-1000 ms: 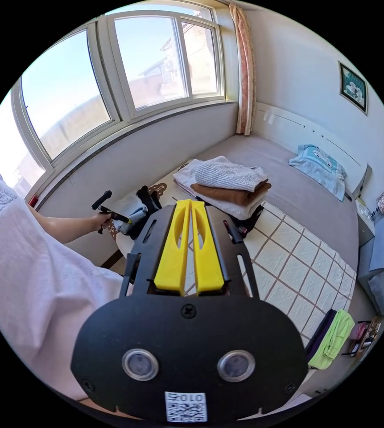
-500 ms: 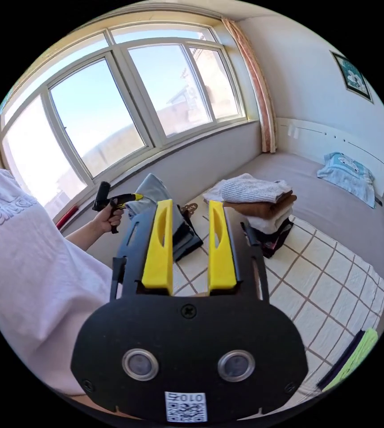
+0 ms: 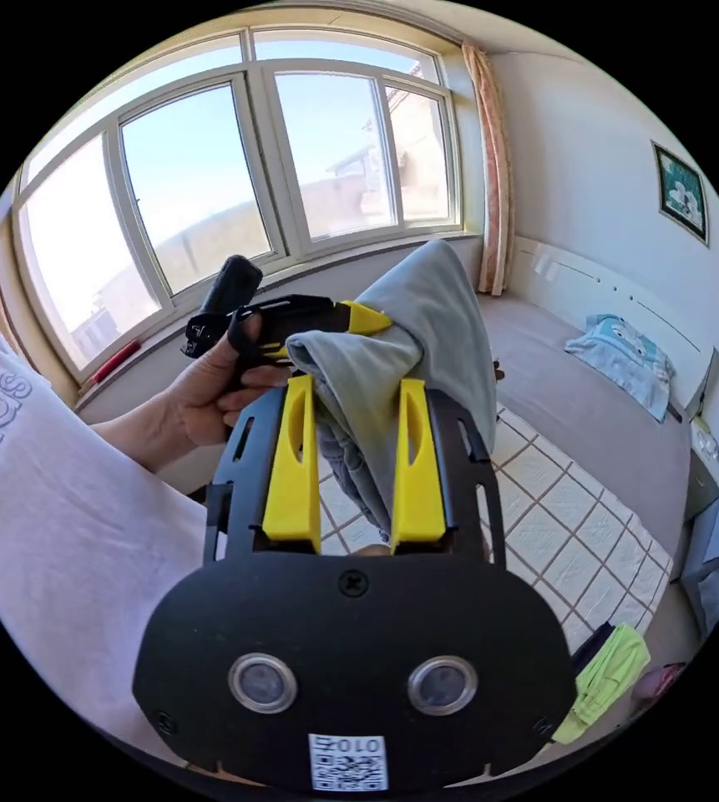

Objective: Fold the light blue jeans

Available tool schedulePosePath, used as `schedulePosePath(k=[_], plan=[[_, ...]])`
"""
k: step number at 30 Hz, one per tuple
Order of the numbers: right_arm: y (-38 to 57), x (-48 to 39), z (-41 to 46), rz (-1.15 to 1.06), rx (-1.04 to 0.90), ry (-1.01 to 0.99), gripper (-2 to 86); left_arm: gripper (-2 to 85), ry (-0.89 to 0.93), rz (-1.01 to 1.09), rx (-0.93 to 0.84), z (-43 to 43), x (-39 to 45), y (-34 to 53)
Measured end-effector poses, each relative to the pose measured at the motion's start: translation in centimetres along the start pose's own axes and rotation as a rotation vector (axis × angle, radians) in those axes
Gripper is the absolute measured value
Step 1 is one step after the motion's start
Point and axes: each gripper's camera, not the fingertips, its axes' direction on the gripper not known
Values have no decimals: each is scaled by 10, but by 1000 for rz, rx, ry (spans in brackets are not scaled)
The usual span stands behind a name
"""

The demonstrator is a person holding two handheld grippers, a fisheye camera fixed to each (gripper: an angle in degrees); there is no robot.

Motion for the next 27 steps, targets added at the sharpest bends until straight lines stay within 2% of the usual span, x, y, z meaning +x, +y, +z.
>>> schedulePosePath(k=[5,8,10,12,15,17,22,23,25,27], plan=[[48,87,-62,173,148,-215,100,86,87,12,-64,95,28,7],[82,145,-91,301,279,-439,94,99,142,56,-82,143,46,10],[107,184,-108,414,370,-563,92,103,98,125,-80,156,62,13],[116,202,-117,456,370,-574,90,108,-25,269,-119,165,91,26],[113,212,-120,453,311,-584,89,118,-245,367,-248,198,117,60],[106,210,-118,430,280,-579,88,124,-283,396,-325,230,121,84],[91,218,-134,421,238,-431,89,125,-453,468,-281,274,138,112],[89,218,-136,412,240,-422,89,118,-551,502,-258,282,142,115],[82,222,-148,394,271,-383,91,106,-530,522,-216,285,140,115],[80,228,-154,384,290,-376,93,90,-394,487,-181,283,124,109]])
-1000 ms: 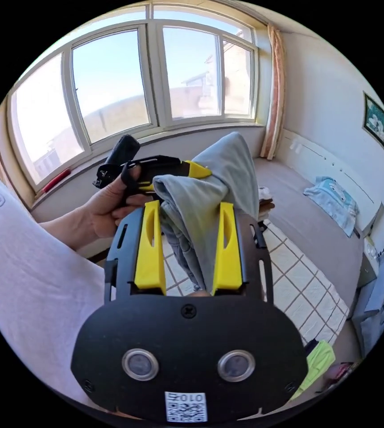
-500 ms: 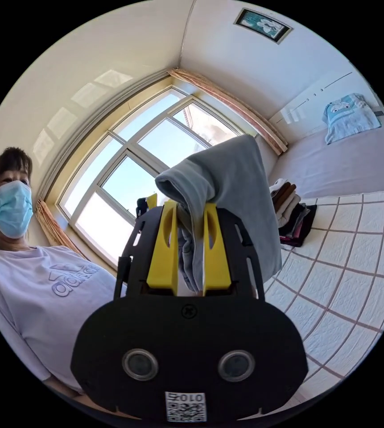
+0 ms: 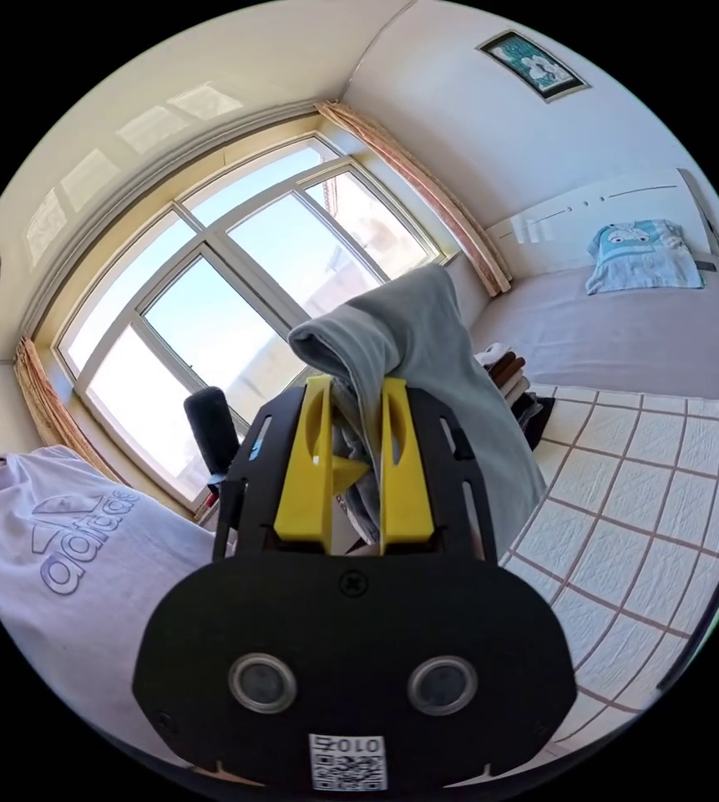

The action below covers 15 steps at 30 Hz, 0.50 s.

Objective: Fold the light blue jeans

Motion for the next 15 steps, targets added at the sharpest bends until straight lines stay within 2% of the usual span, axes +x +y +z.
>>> schedulePosePath(k=[5,9,13,15], plan=[[-4,30,-13,136,59,-107,87,64,220,-1,27,13,-33,5],[2,61,-21,254,122,-205,61,51,348,-97,68,16,-74,13],[12,81,-57,288,264,-161,59,45,365,-229,157,2,-116,22],[20,91,-78,329,314,-91,60,44,407,-277,265,-14,-138,26]])
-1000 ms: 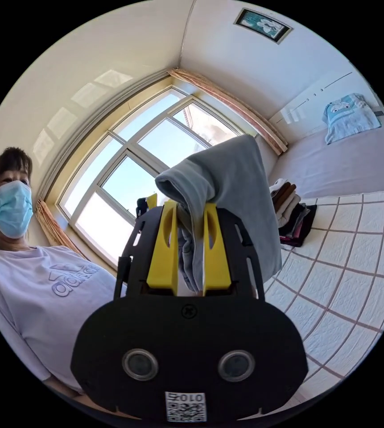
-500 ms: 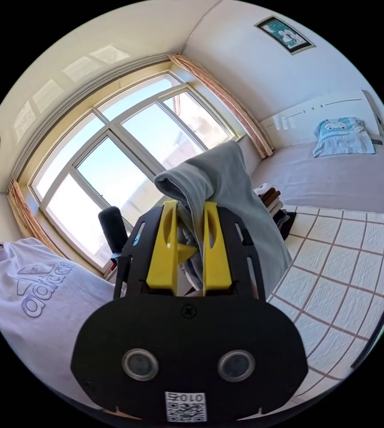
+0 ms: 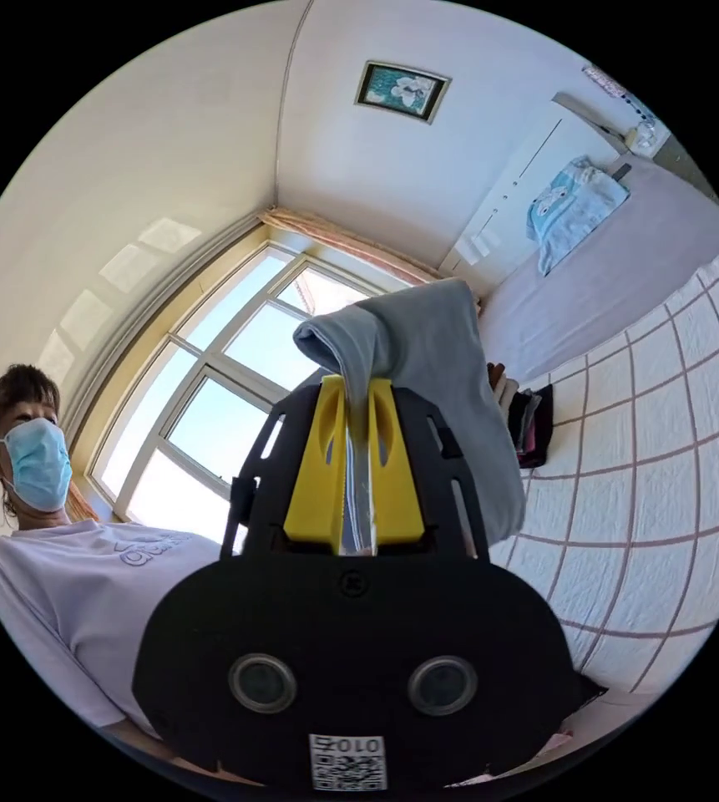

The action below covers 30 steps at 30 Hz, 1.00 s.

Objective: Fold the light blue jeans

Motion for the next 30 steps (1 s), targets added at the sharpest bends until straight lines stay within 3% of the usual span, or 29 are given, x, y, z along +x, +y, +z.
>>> schedulePosePath(k=[2,7,11,16,21,30], plan=[[2,13,-20,30,17,100,68,44,-1,16,35,-11,0,-10],[34,70,-55,241,-183,654,158,41,-45,66,47,-12,12,-30],[36,42,-35,117,-251,595,162,40,-32,83,-76,27,18,-28],[6,-41,37,-276,-330,208,165,40,99,47,-177,94,20,-10],[-11,-67,56,-401,-391,306,170,45,67,59,-294,121,35,-8],[17,-54,52,-361,-395,512,224,55,261,305,-291,82,107,-50]])
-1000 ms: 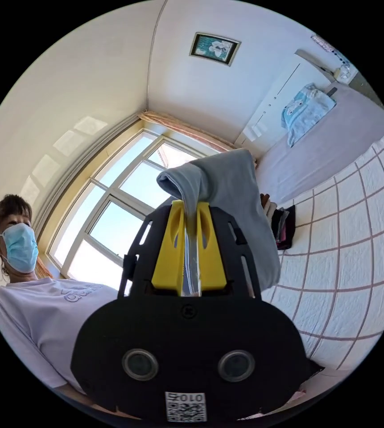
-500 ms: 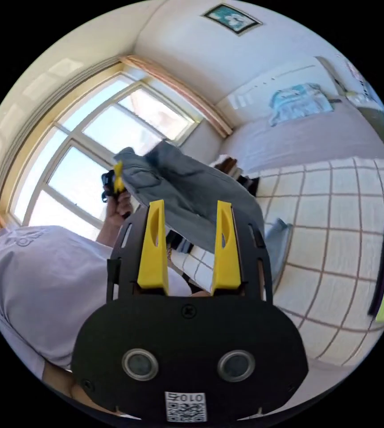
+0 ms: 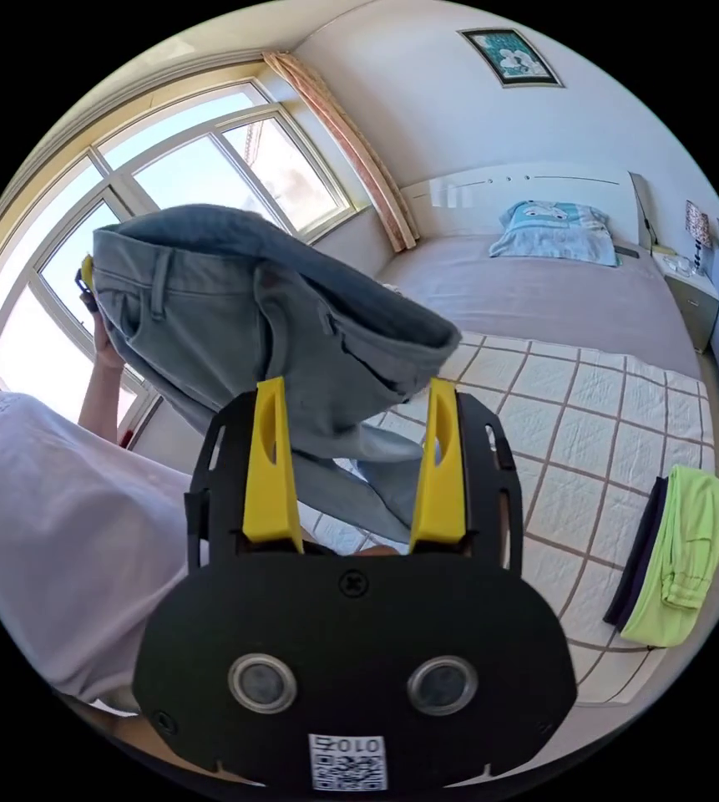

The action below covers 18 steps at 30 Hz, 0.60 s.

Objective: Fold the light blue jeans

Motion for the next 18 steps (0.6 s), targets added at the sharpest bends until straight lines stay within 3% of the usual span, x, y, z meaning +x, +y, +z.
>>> schedulePosePath(k=[5,11,14,16,18], plan=[[8,2,-8,28,114,21,239,58,-22,151,-7,-19,51,-43],[-36,-22,-35,-140,297,-32,241,61,-1,289,-25,-25,106,-75],[-62,-40,-18,-248,284,-229,234,61,34,319,-10,-24,124,-80],[-69,-59,11,-294,184,-295,211,61,67,318,5,-24,130,-80],[-66,-68,23,-304,153,-412,111,61,87,322,21,-28,137,-78]])
